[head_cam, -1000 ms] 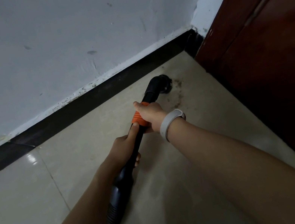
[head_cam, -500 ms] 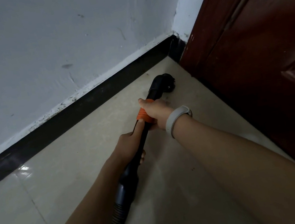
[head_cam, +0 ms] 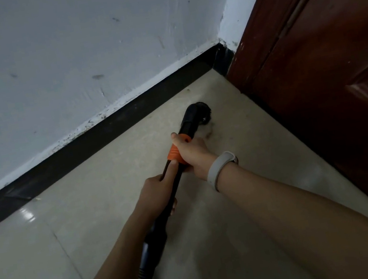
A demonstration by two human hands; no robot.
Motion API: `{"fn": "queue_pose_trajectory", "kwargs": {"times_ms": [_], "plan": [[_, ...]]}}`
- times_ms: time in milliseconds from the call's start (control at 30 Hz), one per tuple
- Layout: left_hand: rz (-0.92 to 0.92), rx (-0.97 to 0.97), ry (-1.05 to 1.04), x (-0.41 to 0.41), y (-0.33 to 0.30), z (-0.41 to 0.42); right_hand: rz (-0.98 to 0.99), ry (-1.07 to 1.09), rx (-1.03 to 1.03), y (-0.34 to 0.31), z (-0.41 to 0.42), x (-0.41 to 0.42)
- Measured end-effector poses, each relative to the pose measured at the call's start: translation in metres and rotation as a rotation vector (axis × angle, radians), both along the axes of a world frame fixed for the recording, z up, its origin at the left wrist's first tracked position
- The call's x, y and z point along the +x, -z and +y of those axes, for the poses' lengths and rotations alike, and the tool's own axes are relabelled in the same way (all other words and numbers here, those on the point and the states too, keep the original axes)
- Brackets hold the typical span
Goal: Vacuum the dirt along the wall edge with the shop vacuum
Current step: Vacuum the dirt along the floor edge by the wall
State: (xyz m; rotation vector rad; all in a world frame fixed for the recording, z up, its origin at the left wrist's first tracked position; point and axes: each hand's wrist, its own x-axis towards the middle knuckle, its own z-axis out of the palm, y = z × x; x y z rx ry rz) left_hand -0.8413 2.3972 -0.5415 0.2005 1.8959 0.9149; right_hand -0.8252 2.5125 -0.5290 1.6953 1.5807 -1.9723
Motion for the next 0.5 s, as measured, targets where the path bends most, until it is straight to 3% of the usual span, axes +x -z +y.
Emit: {"fn": "queue_pose_trajectory", "kwargs": {"times_ms": [333,500], "plan": [[0.044,-0.124,-0.164,0.001,-0.015,-0.148,0.051,-0.167,-0.147,-0.008,-0.144,-0.001],[0.062,-0.178,-0.31,0.006,-0.021,-0.224,0.079,-0.296,-0.219,0.026,-0.229,-0.014]]}}
